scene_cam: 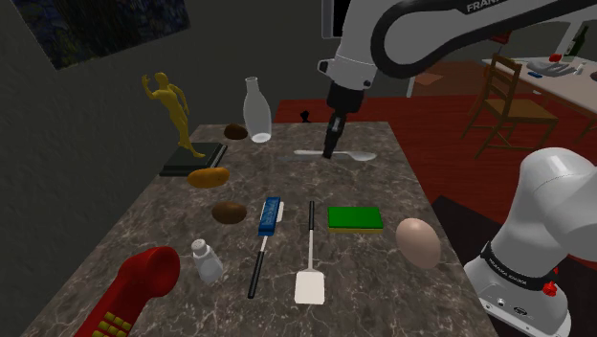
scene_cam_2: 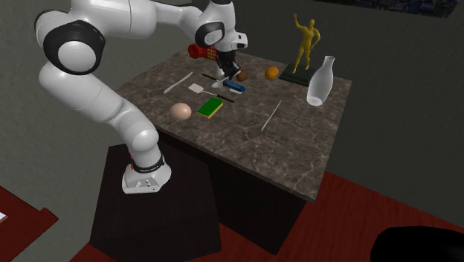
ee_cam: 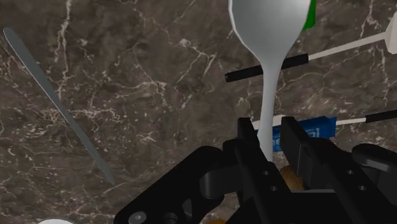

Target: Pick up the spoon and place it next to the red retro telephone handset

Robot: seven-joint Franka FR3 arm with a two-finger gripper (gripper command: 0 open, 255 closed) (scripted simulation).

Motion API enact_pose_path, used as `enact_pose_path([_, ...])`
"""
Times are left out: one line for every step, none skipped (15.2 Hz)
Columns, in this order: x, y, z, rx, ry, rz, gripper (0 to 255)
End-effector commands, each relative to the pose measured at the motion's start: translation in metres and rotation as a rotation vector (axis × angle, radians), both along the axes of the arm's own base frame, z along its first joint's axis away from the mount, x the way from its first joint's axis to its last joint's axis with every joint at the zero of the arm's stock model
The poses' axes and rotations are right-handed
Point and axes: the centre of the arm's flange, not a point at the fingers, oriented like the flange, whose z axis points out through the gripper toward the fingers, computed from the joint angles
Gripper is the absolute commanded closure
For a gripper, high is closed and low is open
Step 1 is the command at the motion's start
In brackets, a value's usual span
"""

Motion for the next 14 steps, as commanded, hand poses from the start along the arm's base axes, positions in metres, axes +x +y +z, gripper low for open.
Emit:
enact_pose_path([-0.011, 0.027, 0.001, 0.001, 0.0, -0.002, 255])
enact_pose_path([-0.016, 0.039, 0.001, 0.001, 0.0, -0.002, 255])
enact_pose_path([-0.021, 0.051, 0.001, 0.001, 0.0, -0.002, 255])
enact_pose_path([-0.025, 0.064, 0.001, 0.001, 0.0, -0.002, 255])
enact_pose_path([-0.03, 0.076, 0.001, 0.001, 0.0, -0.002, 255])
enact_pose_path([-0.034, 0.088, 0.001, 0.001, 0.0, -0.002, 255])
enact_pose_path([-0.039, 0.101, 0.001, 0.001, 0.0, -0.002, 255])
enact_pose_path([-0.044, 0.113, 0.001, 0.001, 0.0, -0.002, 255])
enact_pose_path([-0.048, 0.125, 0.001, 0.001, 0.0, -0.002, 255])
enact_pose_path([-0.053, 0.138, 0.001, 0.001, 0.0, -0.002, 255])
enact_pose_path([-0.058, 0.15, 0.001, 0.001, 0.0, -0.002, 255])
enact_pose_path([-0.062, 0.163, 0.001, 0.001, 0.0, -0.002, 255])
enact_pose_path([-0.067, 0.175, 0.001, 0.001, 0.0, -0.002, 255])
enact_pose_path([-0.071, 0.187, 0.001, 0.001, 0.0, -0.002, 255])
